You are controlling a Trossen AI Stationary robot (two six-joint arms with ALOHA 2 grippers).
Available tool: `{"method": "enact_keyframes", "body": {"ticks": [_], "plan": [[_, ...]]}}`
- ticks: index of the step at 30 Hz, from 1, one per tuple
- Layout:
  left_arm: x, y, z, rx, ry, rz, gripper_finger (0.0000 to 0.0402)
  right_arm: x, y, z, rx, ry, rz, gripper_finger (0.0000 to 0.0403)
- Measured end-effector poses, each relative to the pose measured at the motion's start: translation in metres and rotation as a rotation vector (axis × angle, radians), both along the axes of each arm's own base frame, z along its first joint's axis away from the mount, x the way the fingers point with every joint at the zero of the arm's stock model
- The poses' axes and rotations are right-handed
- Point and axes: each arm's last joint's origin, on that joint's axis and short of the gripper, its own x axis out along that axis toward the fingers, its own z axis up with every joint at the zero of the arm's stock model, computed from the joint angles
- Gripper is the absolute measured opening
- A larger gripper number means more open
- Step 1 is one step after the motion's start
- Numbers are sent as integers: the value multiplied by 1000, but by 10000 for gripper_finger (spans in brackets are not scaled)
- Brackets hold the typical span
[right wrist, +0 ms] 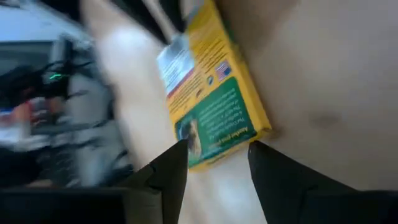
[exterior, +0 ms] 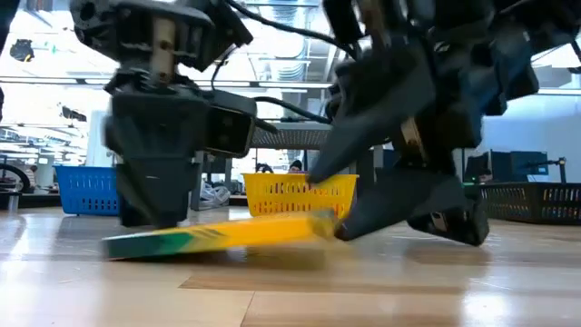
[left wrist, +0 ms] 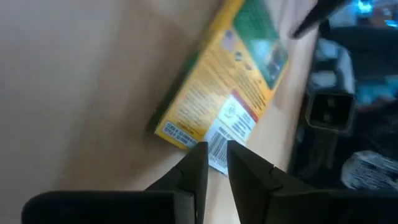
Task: Pick & Place Office Desk Supplies
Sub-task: Put the crayon box into the blue bin
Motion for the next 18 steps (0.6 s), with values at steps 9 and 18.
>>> {"method": "enact_keyframes", "body": {"ticks": [9, 18], "plan": [[0, -13, -9, -34, -2, -39, 60, 20, 24, -2, 57, -26, 31, 157], [1, -17, -8, -23, -32, -29, 60, 25, 20, 2, -6, -18, 9, 123]]}}
